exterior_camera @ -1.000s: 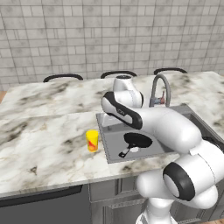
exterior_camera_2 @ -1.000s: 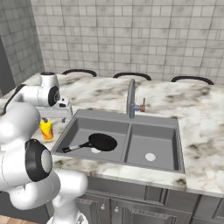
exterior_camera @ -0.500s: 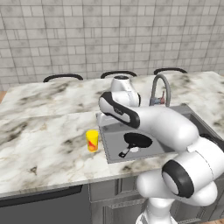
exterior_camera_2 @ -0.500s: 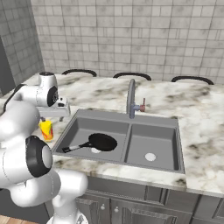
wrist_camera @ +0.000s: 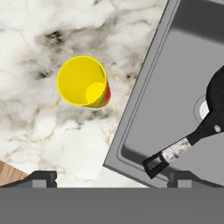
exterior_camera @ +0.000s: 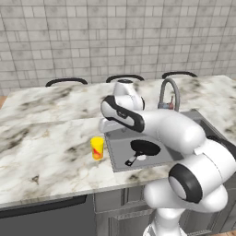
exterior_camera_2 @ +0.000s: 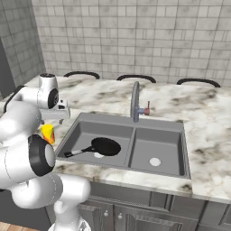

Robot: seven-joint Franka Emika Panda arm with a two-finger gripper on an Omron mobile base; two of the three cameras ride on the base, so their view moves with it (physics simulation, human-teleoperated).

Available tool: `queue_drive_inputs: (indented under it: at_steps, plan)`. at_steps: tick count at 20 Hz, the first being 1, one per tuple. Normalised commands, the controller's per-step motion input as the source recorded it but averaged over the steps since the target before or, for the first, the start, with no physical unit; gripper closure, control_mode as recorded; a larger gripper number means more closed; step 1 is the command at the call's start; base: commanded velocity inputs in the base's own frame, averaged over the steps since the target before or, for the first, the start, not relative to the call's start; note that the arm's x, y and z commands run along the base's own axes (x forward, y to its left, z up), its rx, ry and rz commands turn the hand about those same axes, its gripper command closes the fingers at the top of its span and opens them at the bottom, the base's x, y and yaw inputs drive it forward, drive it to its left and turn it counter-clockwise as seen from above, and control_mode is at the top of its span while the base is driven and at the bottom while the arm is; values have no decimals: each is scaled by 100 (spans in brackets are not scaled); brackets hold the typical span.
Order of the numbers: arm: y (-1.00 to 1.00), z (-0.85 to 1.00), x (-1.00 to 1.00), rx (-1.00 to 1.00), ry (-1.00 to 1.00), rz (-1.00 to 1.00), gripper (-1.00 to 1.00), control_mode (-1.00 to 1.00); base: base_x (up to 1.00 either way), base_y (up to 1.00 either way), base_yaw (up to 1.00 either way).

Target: Place the pan in the left basin and the cup in the right basin of the sink.

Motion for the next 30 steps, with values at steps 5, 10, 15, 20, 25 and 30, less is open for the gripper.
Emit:
queue_drive_inputs:
  at_steps: [5,10,15,20,25,30]
  plan:
    - [16,-2,10,0,0,4,-100,-100,0,0,0]
    - [8,-7,12,0,0,4,-100,-100,0,0,0]
    - [2,-15,9,0,0,4,-100,-100,0,0,0]
    - [0,-21,5,0,0,4,-100,-100,0,0,0]
    - [7,-13,11,0,0,3,-100,-100,0,0,0]
    - [9,-4,11,0,0,1,-100,-100,0,0,0]
